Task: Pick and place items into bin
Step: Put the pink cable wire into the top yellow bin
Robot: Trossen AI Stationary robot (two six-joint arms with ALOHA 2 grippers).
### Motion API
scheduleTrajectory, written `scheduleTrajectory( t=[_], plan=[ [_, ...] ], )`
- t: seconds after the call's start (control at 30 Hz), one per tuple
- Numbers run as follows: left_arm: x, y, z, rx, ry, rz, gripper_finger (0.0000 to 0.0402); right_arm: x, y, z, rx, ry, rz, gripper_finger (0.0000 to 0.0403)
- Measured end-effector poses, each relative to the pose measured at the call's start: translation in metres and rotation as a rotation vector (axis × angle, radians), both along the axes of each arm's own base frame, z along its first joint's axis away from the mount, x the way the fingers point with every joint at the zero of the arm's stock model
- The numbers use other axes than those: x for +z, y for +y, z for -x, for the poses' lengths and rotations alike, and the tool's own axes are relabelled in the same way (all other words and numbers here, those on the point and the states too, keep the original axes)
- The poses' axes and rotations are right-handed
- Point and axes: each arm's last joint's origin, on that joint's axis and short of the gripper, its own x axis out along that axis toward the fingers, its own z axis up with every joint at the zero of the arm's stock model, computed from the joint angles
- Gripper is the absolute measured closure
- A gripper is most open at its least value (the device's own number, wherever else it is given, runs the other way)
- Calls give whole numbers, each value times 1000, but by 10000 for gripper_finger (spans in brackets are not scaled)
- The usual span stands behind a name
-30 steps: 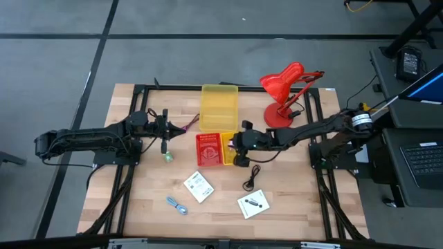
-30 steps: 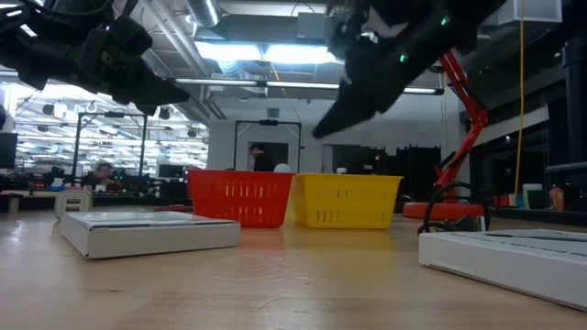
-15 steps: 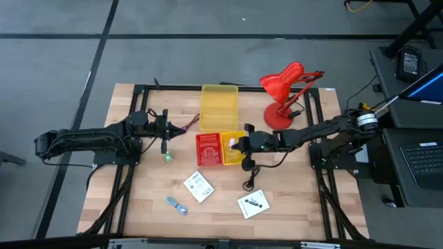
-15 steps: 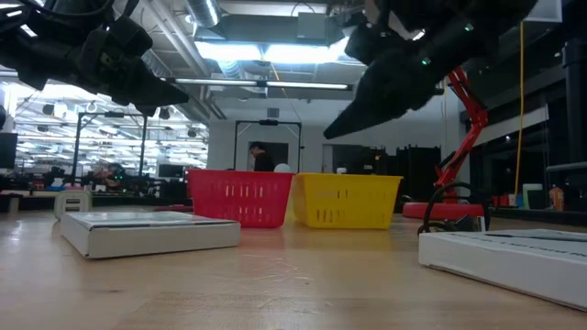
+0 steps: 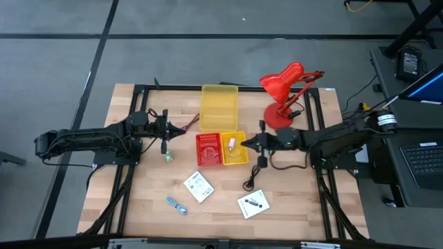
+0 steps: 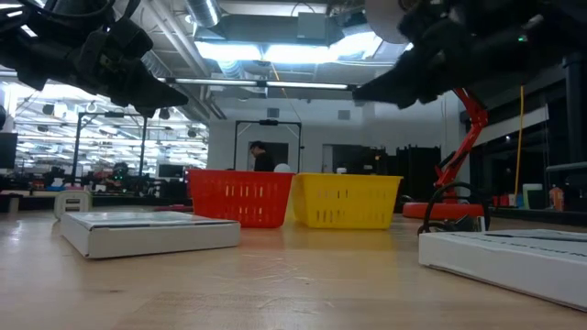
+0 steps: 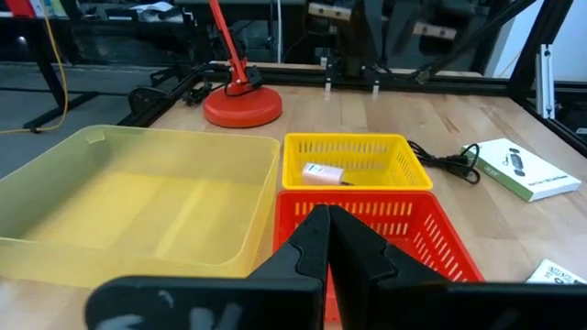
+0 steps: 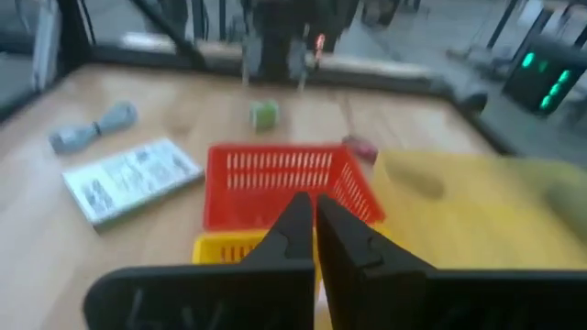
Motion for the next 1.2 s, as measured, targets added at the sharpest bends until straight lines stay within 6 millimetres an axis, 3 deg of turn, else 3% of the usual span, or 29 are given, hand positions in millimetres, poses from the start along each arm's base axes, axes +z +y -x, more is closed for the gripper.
scheduleTrajectory(
  t=[0.67, 0.97, 1.2],
  plan=[
    [0, 0, 0, -4, 6, -15, 398, -3, -2, 58, 51, -126, -25, 403],
    [-2, 1, 0, 40, 16, 37, 398, 0, -2, 60, 50, -146, -26, 403],
    [5, 9, -10, 220, 152, 85, 398, 0, -3, 60, 15, -147, -16, 403]
  ],
)
